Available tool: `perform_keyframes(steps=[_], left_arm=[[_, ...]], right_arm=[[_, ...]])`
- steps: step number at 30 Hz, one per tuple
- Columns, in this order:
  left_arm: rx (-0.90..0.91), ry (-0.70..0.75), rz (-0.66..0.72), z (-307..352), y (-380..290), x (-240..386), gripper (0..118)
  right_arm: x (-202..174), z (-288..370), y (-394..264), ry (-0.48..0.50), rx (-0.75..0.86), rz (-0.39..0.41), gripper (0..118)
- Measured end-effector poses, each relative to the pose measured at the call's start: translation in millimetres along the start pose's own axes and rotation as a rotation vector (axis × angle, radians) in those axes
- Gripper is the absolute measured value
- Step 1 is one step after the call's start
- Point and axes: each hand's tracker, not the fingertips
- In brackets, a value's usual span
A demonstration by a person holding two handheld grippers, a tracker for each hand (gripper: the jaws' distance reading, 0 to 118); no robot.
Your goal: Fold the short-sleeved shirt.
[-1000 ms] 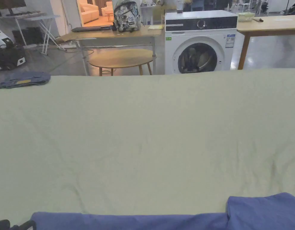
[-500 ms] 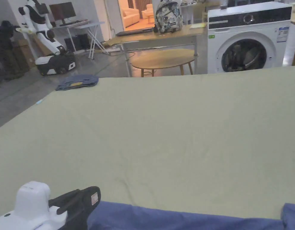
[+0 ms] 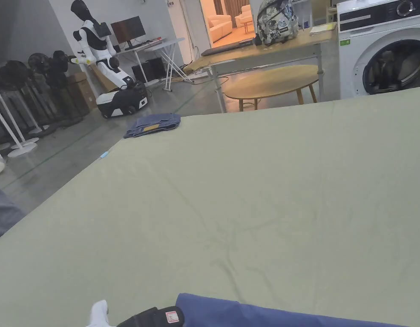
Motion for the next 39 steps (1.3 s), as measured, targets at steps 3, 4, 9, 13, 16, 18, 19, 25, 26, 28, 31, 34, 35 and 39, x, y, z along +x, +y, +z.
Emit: perform_keyframes(steps=[3, 4, 9, 13, 16, 18, 19, 25, 26, 28, 31, 34, 35, 39], left_arm=[[-0.006, -0.206, 0.132, -18.3, -7.0, -2.5, 57], [-0.01, -0.228, 0.161, -25.9, -9.8, 3.0, 57], [0.01, -0.179, 0.133, -38.3, -8.4, 8.9, 7], [0.088, -0.084, 0.091, -16.0, -1.0, 25.7, 7], [0.142, -0.056, 0.022, 11.2, 12.1, 63.1, 7], [0.157, 0.096, -0.159, 26.9, 23.3, 90.5, 7], [0.161, 0.145, -0.241, 31.6, 26.6, 106.2, 7], [0.054, 0.041, -0.397, -16.6, -8.6, 191.6, 7], [0.006, 0.051, -0.436, -37.3, -24.4, 200.5, 7], [-0.05, 0.071, -0.505, -80.2, -53.8, 214.7, 7], [-0.131, 0.036, -0.486, -145.8, -98.3, 225.3, 7], [-0.199, -0.034, -0.466, -178.5, -122.6, 232.8, 7], [-0.194, -0.049, -0.451, -182.5, -125.9, 235.3, 16], [-0.189, -0.227, -0.288, -175.7, -116.4, 237.2, 51]], right_arm=[[4.2, 1.8, 0.8, 0.002, -0.006, -0.038, 0], [5.4, 2.6, 1.2, 0.004, -0.007, -0.048, 0], [5.7, 5.7, 1.9, -0.009, -0.012, -0.052, 0], [4.2, 9.9, 1.6, -0.012, -0.017, -0.048, 0], [4.5, 14.5, 1.1, -0.007, -0.018, -0.043, 0], [3.3, 15.8, 0.6, -0.007, -0.017, -0.047, 0], [3.6, 16.4, -0.3, -0.005, -0.016, -0.053, 0], [-5.6, 18.9, -9.6, 0.049, 0.044, -0.126, 0], [-8.5, 20.0, -9.4, 0.057, 0.038, -0.125, 0], [-15.6, 22.1, -8.9, 0.05, 0.032, -0.104, 0], [-22.5, 29.3, -10.2, 0.026, 0.019, -0.053, 0], [-21.3, 35.0, -13.3, 0.018, 0.005, -0.046, 0], [-20.1, 36.3, -14.9, 0.009, 0.0, -0.04, 0], [-0.4, 38.6, -21.8, -0.01, -0.016, -0.058, 0]])
